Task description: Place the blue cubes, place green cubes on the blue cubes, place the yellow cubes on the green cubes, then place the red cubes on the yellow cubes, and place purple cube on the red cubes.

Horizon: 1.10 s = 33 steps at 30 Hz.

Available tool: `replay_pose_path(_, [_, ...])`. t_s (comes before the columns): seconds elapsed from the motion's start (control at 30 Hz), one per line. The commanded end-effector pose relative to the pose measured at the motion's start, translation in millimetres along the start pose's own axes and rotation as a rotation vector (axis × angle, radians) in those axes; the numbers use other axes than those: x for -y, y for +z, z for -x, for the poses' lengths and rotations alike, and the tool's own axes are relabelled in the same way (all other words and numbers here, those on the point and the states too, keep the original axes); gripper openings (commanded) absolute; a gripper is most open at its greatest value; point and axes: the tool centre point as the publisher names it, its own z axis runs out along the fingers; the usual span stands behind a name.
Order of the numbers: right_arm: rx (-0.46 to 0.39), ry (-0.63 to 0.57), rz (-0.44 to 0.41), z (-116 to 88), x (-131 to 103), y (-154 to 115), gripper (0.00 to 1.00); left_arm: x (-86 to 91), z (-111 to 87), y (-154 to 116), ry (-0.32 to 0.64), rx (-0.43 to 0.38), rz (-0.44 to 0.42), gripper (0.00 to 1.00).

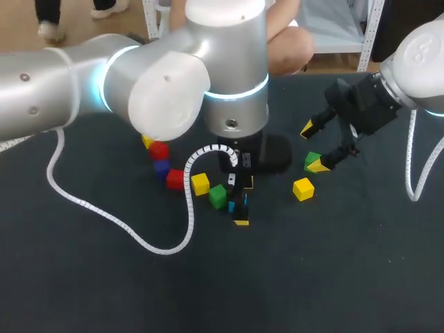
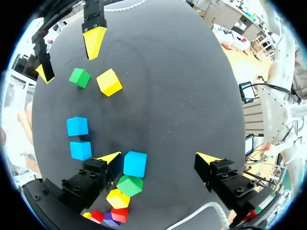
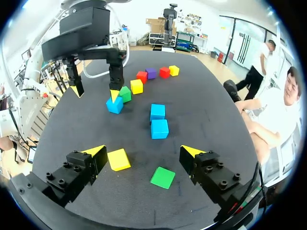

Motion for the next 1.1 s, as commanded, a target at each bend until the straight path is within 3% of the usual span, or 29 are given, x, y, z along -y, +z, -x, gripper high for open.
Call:
replay_pose_path(0.03, [0.002, -0.001, 0.0, -0.1, -0.2, -0.2, 1.0, -4.1, 2.5, 4.9, -0.002, -0.017, -0.017, 1.0])
replay_pose_path(0.33, [0.002, -0.001, 0.0, -0.1, -0.2, -0.2, 1.0, -0.3, -3.4, 10.8, -0.007, -0.042, -0.028, 1.0])
replay_pose_path(0.83, [0.002, -0.001, 0.0, -0.1, -0.2, -0.2, 1.0, -15.7, -8.4, 10.4, -0.011, -0.053, -0.01, 1.0])
replay_pose_path(1.1, [0.002, -0.001, 0.0, -0.1, -0.2, -0.2, 1.0, -23.5, -12.1, 13.1, 0.002, -0.103, -0.02, 1.0])
